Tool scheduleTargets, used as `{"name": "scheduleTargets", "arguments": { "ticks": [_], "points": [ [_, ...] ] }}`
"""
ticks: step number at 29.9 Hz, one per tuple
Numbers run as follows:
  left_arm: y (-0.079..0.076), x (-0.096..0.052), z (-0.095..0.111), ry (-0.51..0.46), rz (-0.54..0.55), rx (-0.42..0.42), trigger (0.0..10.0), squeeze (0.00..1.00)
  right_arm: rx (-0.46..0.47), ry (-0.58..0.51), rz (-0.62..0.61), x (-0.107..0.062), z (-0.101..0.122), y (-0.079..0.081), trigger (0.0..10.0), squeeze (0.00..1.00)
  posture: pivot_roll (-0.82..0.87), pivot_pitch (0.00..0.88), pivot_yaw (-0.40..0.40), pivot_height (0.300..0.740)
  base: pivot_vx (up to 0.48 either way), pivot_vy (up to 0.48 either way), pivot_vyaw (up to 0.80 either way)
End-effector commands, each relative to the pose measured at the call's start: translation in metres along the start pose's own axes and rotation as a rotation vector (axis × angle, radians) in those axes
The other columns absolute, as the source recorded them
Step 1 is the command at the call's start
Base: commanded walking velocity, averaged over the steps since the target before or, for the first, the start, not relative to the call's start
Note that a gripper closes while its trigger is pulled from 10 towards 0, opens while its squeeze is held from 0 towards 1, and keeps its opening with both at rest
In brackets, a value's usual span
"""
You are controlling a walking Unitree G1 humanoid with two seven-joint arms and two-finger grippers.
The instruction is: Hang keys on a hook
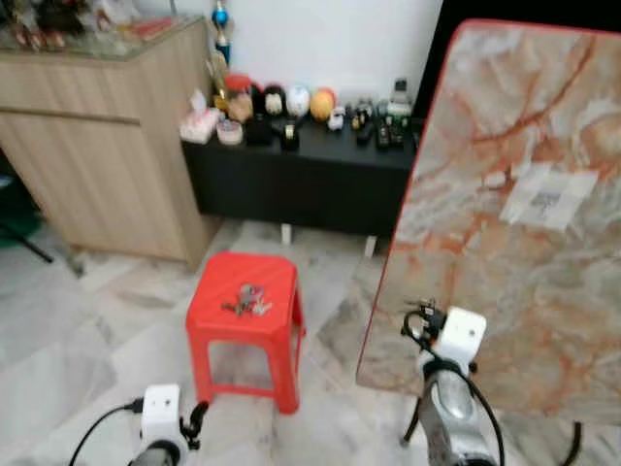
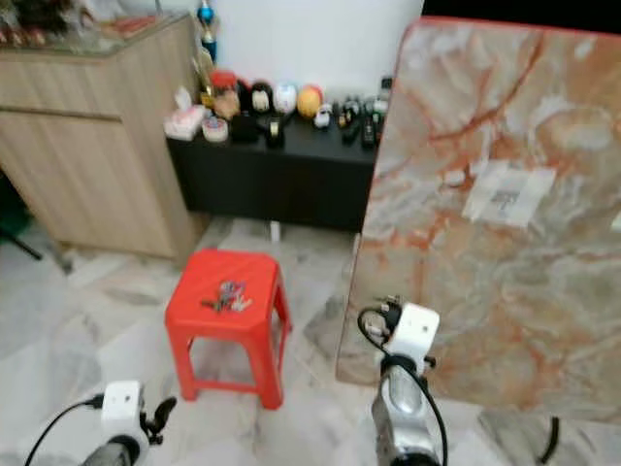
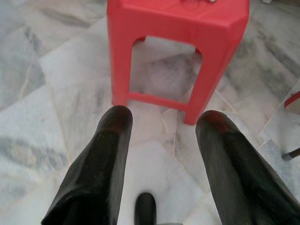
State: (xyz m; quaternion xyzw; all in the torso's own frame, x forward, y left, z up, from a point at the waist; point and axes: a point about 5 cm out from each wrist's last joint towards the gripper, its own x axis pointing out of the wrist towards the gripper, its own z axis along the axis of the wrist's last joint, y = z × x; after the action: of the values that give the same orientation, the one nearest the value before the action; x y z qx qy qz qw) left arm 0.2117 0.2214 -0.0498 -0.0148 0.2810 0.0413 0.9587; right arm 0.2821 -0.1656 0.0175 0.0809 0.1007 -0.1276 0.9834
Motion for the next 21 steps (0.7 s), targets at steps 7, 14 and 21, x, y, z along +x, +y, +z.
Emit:
{"name": "scheduleTargets", "arguments": {
  "ticks": [7, 14, 21],
  "points": [
    [0.004, -0.001, -0.002, 0.014, 0.006, 0.024, 10.0, 0.00, 0.014, -0.104, 0.006, 0.013, 0.029, 0.005, 10.0, 0.00, 0.07, 0.005, -0.063, 0.740, 0.000, 0.000, 0.00],
    [0.002, 0.000, 0.000, 0.006, 0.001, 0.023, 10.0, 0.00, 0.014, -0.216, -0.114, 0.027, 0.063, -0.010, 10.0, 0.00, 0.07, 0.006, -0.062, 0.740, 0.000, 0.000, 0.00],
    [0.001, 0.000, 0.001, 0.000, -0.005, 0.029, 10.0, 0.00, 0.027, -0.210, -0.102, 0.025, 0.062, -0.009, 10.0, 0.00, 0.07, 0.006, -0.062, 0.740, 0.000, 0.000, 0.00]
  ]
}}
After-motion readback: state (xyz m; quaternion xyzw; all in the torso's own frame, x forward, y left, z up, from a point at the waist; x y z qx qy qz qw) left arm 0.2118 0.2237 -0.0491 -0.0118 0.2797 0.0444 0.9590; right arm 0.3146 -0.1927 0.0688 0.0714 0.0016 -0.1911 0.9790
